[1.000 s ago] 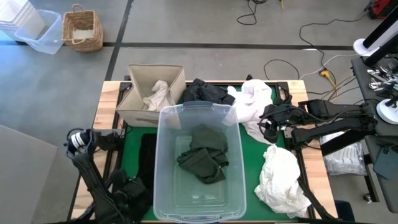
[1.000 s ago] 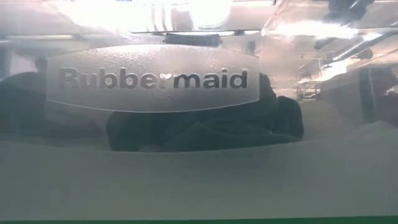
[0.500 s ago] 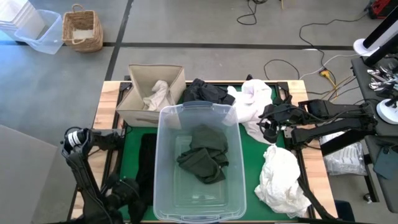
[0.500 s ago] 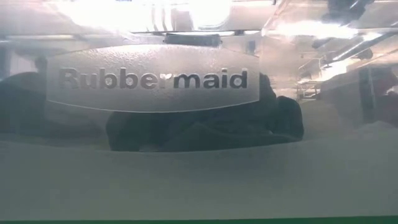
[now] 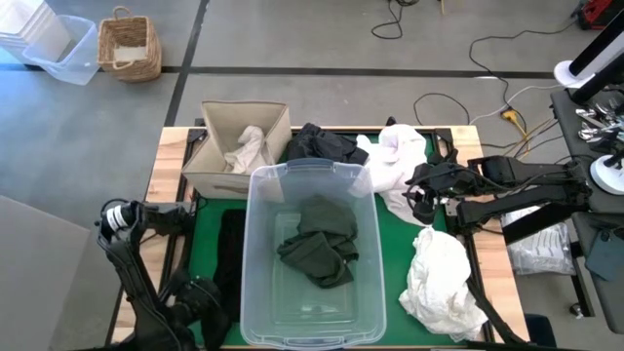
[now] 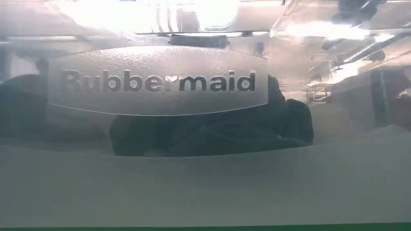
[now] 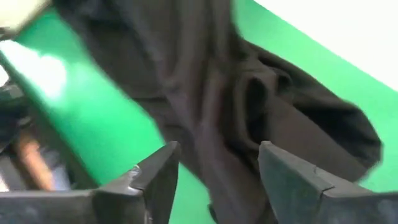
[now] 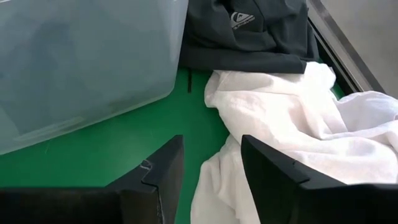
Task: Sort clothes
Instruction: Put the black shirt into the transparent bin
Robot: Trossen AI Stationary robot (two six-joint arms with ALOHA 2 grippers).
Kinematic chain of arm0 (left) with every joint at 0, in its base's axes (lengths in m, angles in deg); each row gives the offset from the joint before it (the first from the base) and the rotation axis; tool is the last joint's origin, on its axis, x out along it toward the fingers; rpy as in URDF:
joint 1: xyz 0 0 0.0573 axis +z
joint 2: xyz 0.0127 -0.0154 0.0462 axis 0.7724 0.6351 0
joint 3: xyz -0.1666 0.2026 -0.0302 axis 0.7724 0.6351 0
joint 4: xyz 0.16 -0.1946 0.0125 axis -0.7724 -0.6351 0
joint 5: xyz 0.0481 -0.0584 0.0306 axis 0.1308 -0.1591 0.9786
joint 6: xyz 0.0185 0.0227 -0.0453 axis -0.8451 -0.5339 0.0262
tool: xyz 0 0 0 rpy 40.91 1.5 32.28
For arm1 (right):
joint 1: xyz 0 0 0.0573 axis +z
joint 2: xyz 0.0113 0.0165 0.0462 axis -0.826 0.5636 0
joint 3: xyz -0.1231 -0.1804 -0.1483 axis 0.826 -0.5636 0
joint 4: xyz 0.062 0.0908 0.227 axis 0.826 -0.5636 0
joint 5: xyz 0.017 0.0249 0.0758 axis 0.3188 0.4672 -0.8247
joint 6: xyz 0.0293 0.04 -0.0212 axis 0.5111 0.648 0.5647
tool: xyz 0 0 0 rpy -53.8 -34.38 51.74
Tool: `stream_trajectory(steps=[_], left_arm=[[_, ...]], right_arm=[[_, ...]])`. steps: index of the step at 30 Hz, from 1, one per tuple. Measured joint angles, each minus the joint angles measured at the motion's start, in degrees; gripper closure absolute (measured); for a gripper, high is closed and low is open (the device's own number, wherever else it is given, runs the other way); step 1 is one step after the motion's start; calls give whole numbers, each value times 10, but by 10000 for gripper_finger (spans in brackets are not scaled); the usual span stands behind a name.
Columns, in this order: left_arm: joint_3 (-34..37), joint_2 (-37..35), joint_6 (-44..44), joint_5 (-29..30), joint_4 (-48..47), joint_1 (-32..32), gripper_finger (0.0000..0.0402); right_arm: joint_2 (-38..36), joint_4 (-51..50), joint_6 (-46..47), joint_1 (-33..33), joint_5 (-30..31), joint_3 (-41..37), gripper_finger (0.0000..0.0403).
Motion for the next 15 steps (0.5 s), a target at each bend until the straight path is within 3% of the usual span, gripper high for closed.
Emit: stream_trajectory(steps=[4, 15], left_arm=[[32, 0, -41, 15, 47, 0, 190], [103, 0, -23, 18, 93, 0, 206]], right_arm=[[0, 0, 0, 0, 0, 0, 252], [0, 0, 0, 0, 0, 0, 239]])
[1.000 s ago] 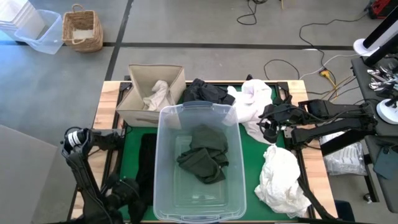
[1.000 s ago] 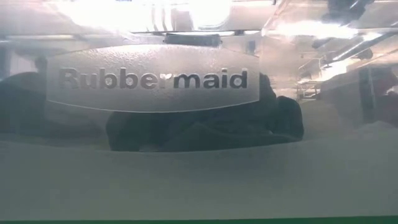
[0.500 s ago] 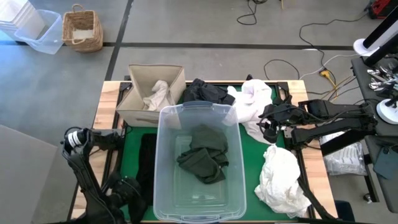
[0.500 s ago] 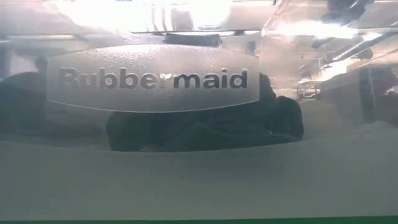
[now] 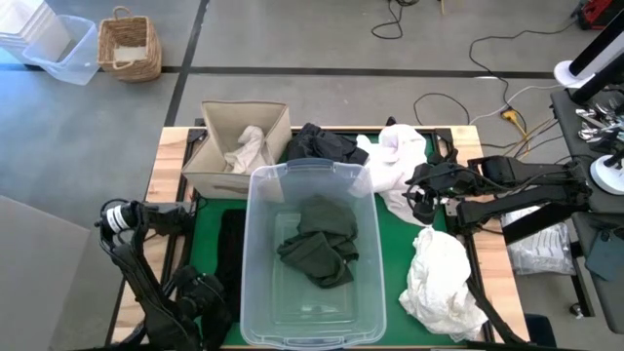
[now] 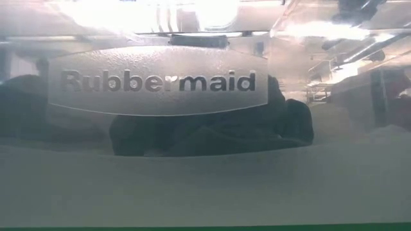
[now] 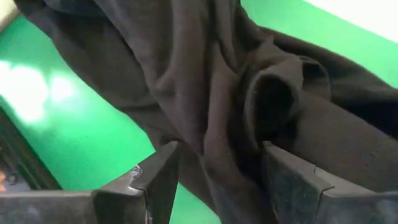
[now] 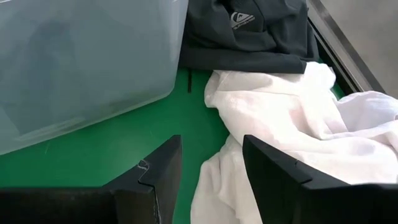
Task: Sort clothes
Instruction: Put the black shirt into the transparent bin
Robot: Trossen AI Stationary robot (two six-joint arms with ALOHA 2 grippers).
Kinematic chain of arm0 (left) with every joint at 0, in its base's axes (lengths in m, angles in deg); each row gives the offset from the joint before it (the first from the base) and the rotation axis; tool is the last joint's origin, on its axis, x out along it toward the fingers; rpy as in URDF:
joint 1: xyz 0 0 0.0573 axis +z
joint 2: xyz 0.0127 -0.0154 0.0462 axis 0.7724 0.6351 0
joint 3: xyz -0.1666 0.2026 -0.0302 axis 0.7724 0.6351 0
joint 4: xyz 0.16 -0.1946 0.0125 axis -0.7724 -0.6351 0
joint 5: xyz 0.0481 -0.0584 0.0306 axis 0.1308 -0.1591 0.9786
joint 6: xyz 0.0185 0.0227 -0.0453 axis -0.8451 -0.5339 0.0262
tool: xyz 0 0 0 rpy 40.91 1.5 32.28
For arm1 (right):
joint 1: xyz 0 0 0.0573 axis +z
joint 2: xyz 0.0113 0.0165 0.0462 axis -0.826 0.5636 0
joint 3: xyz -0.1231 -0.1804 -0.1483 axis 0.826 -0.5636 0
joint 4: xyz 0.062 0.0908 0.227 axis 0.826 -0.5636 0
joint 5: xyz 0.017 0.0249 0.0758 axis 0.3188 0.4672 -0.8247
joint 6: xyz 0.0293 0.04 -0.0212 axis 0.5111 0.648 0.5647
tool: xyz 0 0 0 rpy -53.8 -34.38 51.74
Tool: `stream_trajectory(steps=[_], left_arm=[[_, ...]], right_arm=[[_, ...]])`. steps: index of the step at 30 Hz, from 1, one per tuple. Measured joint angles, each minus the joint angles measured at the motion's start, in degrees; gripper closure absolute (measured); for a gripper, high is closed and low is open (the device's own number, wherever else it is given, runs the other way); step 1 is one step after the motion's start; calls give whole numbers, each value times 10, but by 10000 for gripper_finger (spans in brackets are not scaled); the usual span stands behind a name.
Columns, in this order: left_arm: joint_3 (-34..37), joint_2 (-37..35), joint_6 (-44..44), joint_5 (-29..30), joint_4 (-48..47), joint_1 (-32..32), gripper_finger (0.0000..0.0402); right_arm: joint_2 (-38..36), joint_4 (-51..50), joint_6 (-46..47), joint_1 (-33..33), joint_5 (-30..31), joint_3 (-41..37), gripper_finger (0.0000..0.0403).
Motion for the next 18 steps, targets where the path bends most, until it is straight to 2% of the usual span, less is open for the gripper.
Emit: stream_trajectory(steps=[5, 10, 11, 15, 18], left_arm=[[6, 0, -17, 0, 31, 0, 255], [-1, 0, -27, 0, 34, -1, 373], [-4, 0, -27, 0, 33, -1, 386], [-22, 0, -26, 0, 24, -1, 396], [-48, 0, -25, -1, -17, -2, 399]], right_arm=[[0, 0, 0, 0, 0, 0, 246], [0, 0, -1, 0, 0, 0, 253], [0, 0, -2, 0, 0, 0, 254], [0, 0, -5, 0, 0, 0, 252], [0, 0, -11, 0, 0, 0, 247]])
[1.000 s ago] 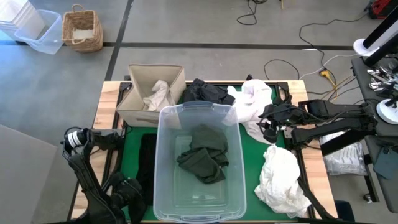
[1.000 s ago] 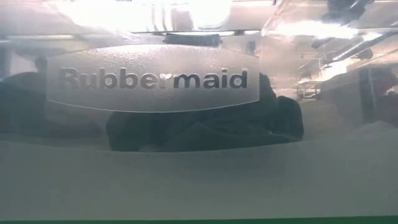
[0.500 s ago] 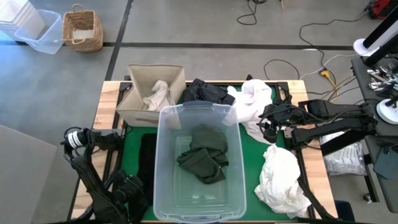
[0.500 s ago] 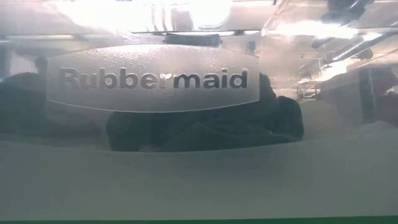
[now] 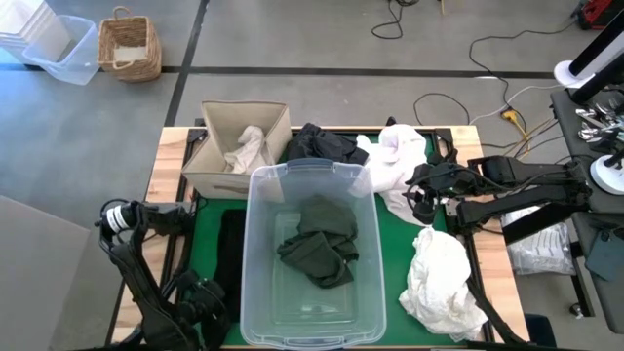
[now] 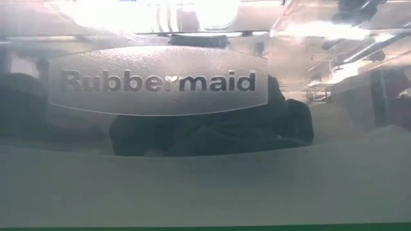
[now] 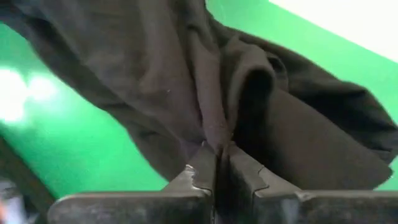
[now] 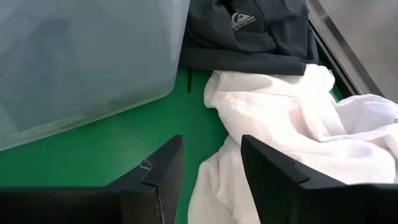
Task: Sort clothes
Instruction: Put the black shirt into the transparent bin
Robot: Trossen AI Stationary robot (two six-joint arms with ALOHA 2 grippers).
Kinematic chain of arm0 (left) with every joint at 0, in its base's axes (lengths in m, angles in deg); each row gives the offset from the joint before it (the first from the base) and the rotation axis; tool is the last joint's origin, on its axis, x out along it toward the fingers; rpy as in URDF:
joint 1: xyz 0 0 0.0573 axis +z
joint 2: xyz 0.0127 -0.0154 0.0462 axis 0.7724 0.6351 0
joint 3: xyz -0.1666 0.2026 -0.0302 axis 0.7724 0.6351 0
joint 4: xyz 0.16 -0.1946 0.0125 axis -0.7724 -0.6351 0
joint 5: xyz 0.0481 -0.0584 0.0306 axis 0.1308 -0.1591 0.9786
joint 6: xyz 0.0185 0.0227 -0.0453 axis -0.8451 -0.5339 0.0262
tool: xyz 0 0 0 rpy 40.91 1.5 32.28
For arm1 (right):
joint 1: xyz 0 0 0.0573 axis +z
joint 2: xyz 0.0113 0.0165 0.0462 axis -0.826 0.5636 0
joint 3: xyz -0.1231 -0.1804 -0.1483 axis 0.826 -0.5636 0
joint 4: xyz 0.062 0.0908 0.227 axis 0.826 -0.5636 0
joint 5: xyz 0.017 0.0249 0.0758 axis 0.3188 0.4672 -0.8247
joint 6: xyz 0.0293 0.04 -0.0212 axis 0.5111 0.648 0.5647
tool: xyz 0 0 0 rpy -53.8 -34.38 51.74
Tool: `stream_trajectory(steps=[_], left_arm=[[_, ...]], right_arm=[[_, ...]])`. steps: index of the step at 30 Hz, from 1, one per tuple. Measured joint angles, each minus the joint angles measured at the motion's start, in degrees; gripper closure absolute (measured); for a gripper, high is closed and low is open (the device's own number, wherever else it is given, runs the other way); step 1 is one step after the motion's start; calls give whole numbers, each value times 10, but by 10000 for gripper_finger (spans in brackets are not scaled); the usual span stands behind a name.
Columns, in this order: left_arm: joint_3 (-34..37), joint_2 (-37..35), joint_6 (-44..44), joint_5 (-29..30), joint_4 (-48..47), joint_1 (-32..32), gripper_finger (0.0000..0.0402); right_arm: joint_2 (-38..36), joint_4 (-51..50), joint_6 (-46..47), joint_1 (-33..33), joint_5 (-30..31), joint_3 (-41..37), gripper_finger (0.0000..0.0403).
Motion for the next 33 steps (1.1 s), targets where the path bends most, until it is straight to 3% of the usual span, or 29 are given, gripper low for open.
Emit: stream_trajectory(steps=[8, 22, 29, 33], left_arm=[[-111, -1, 7, 7, -170, -10, 401], [-179, -9, -21, 116, -165, -21, 401], [-288, -9, -27, 94, -165, -21, 402], [-367, -9, -86, 156, -164, -21, 401]], right_arm=[[0, 0, -1, 0, 0, 0, 247], [0, 11, -4, 0, 0, -5, 258], [0, 14, -8, 0, 0, -5, 248], [0, 17, -8, 0, 0, -5, 251]])
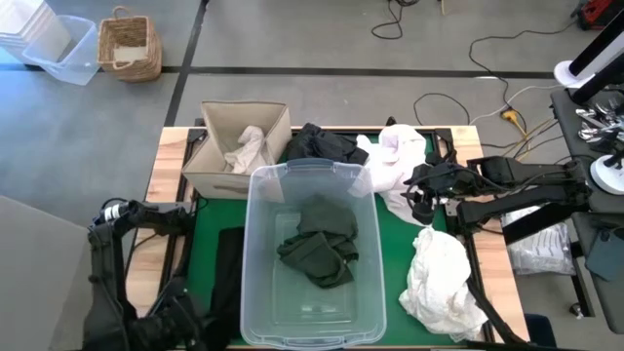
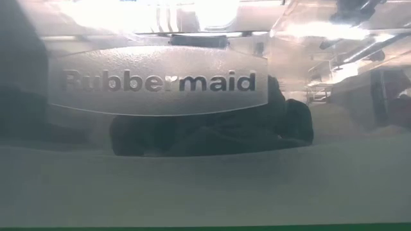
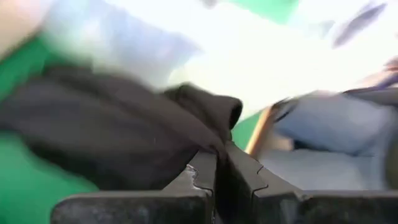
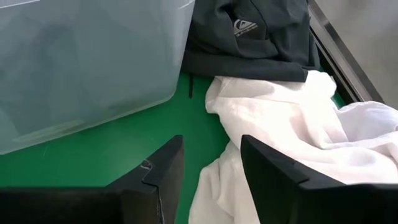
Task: Sort clothes
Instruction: Put the black shirt into the transparent bin
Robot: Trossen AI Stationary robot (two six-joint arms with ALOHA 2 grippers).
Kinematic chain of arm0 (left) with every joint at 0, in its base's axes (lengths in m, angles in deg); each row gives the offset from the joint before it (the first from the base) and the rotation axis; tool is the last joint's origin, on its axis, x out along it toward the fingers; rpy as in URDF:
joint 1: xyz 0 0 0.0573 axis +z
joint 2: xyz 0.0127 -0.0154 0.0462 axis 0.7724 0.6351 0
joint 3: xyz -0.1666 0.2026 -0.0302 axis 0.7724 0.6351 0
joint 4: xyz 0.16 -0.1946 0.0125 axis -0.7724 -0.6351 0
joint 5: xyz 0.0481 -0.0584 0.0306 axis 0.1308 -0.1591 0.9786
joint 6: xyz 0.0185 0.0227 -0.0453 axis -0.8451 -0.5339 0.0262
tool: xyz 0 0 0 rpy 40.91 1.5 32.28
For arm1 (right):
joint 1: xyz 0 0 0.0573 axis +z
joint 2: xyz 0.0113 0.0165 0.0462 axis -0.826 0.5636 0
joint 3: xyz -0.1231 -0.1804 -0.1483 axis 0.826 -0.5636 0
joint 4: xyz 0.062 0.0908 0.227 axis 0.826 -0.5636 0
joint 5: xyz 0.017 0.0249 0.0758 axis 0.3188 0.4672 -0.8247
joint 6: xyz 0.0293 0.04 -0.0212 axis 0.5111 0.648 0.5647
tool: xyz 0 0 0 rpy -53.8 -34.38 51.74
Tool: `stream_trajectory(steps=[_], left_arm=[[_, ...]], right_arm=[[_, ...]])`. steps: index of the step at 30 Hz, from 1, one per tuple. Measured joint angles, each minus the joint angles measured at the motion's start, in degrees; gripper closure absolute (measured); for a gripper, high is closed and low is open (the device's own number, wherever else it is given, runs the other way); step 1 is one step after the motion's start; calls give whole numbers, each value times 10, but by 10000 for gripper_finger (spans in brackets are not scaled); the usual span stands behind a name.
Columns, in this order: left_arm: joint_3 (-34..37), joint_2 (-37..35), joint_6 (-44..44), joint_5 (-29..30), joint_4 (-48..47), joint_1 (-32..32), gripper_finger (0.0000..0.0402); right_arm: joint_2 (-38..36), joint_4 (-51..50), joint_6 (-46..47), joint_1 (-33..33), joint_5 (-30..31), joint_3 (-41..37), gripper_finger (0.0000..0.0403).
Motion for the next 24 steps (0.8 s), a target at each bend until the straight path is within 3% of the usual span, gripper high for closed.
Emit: stream_trajectory(steps=[12, 17, 24], left_arm=[[-198, 0, -263, 182, -1, 0, 401], [-245, 0, -385, 282, -1, 0, 401], [-248, -18, -503, 455, 26, 1, 401]], right_arm=[[0, 4, -6, 0, 0, -2, 268], [0, 29, -20, 0, 0, -17, 260], [0, 41, -23, 0, 0, -30, 252]])
